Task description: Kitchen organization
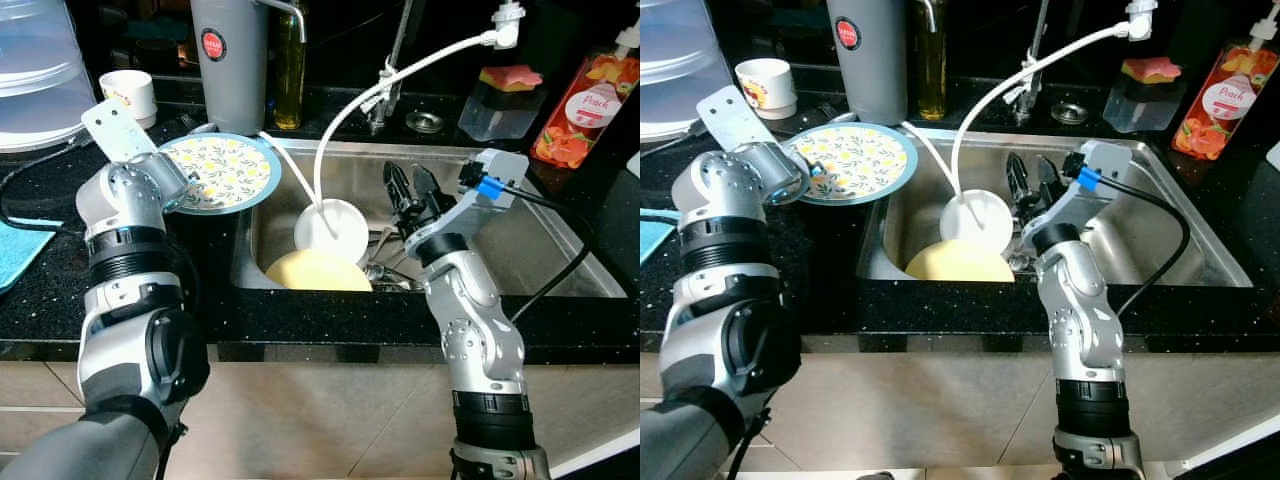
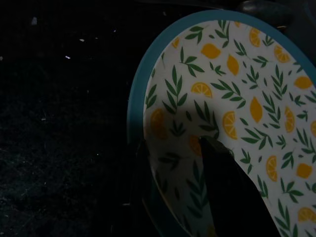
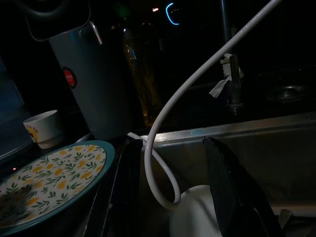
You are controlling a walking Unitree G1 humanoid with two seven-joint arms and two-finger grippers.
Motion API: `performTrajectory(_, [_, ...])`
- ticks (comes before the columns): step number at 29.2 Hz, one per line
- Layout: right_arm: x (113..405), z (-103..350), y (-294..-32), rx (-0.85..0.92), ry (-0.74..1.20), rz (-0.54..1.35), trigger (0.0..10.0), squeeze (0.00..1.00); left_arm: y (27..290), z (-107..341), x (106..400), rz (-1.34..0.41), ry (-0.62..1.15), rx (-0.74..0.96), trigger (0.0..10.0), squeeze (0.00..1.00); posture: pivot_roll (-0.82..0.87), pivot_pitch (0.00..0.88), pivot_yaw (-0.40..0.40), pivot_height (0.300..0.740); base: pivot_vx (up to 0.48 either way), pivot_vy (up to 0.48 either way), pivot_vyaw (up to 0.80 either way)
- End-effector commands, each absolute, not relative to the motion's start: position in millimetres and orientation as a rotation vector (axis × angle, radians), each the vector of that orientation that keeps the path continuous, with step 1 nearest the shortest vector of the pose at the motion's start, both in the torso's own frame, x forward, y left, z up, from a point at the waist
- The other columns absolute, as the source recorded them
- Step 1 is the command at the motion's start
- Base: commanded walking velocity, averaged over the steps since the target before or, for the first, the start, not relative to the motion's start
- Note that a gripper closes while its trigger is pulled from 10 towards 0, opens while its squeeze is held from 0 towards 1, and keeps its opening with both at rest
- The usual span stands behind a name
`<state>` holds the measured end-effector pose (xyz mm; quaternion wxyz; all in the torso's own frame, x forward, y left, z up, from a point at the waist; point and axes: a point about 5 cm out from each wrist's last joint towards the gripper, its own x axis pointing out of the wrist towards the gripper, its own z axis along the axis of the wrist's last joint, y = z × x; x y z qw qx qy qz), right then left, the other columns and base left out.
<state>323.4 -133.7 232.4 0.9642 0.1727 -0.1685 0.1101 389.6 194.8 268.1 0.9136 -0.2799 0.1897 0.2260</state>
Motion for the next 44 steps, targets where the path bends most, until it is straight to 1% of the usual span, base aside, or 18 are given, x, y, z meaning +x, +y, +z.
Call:
performTrajectory(1, [321.0,232.0,-136.5,0.356,-0.349,0.209,10.0,0.0,195.4,265.6,390.4,0.475,0.418,-0.595,10.0,0.0,0.32,0.0,-0.009,0.74,0.0,0.0,0.0])
performTrajectory(6, [321.0,232.2,-136.2,0.356,-0.349,0.21,10.0,0.0,192.6,261.0,391.5,0.466,0.449,-0.604,10.0,0.0,0.32,0.0,-0.009,0.74,0.0,0.0,0.0])
performTrajectory(16, [320.9,232.7,-135.7,0.36,-0.352,0.207,10.0,0.0,185.2,253.1,394.0,0.391,0.528,-0.664,9.9,0.0,0.33,0.0,-0.003,0.74,0.0,0.0,0.0])
performTrajectory(18, [320.9,232.7,-135.7,0.36,-0.352,0.207,10.0,0.0,185.1,253.1,394.4,0.386,0.53,-0.669,8.5,0.0,0.33,0.0,-0.004,0.74,0.0,0.0,0.0])
performTrajectory(20, [320.9,232.7,-135.6,0.36,-0.352,0.208,10.0,0.0,185.2,253.1,394.4,0.387,0.53,-0.67,8.5,0.0,0.33,0.0,-0.004,0.74,0.0,0.0,0.0])
performTrajectory(21, [320.9,232.8,-135.6,0.361,-0.352,0.208,10.0,0.0,185.7,253.2,394.4,0.394,0.528,-0.664,7.2,0.0,0.33,0.0,-0.004,0.74,0.0,0.0,0.0])
performTrajectory(22, [320.9,232.8,-135.6,0.361,-0.352,0.208,10.0,0.0,185.7,253.2,394.4,0.394,0.528,-0.664,7.2,0.0,0.33,0.0,-0.004,0.74,0.0,0.0,0.0])
performTrajectory(23, [321.0,232.8,-135.8,0.362,-0.352,0.208,10.0,0.0,186.4,253.5,394.5,0.405,0.524,-0.656,9.5,0.0,0.33,0.0,-0.005,0.74,0.0,0.0,0.0])
performTrajectory(24, [321.0,232.9,-135.9,0.362,-0.352,0.208,10.0,0.0,186.6,253.6,394.5,0.408,0.522,-0.654,9.5,0.0,0.33,0.0,-0.005,0.74,0.0,0.0,0.0])
performTrajectory(25, [321.1,232.8,-136.0,0.363,-0.352,0.208,10.0,0.0,186.9,253.5,394.5,0.412,0.525,-0.651,10.0,0.0,0.33,0.0,-0.005,0.74,0.0,0.0,0.0])
performTrajectory(32, [322.0,233.0,-136.5,0.363,-0.352,0.208,10.0,0.0,188.4,252.4,394.6,0.429,0.522,-0.601,10.0,0.0,0.33,0.0,-0.007,0.74,0.0,0.0,0.0])
performTrajectory(36, [322.5,234.0,-136.8,0.362,-0.355,0.209,10.0,0.0,195.3,251.7,392.7,0.528,0.475,-0.483,10.0,0.0,0.32,0.0,-0.011,0.74,0.0,0.0,0.0])
performTrajectory(40, [322.9,234.7,-137.4,0.359,-0.356,0.212,10.0,0.0,197.0,248.1,391.9,0.564,0.496,-0.498,10.0,0.0,0.32,0.0,-0.014,0.74,0.0,0.0,0.0])
performTrajectory(44, [323.6,235.8,-138.9,0.353,-0.36,0.214,10.0,0.0,195.8,243.9,393.2,0.543,0.531,-0.52,10.0,0.0,0.33,0.0,-0.007,0.74,0.0,0.0,0.0])
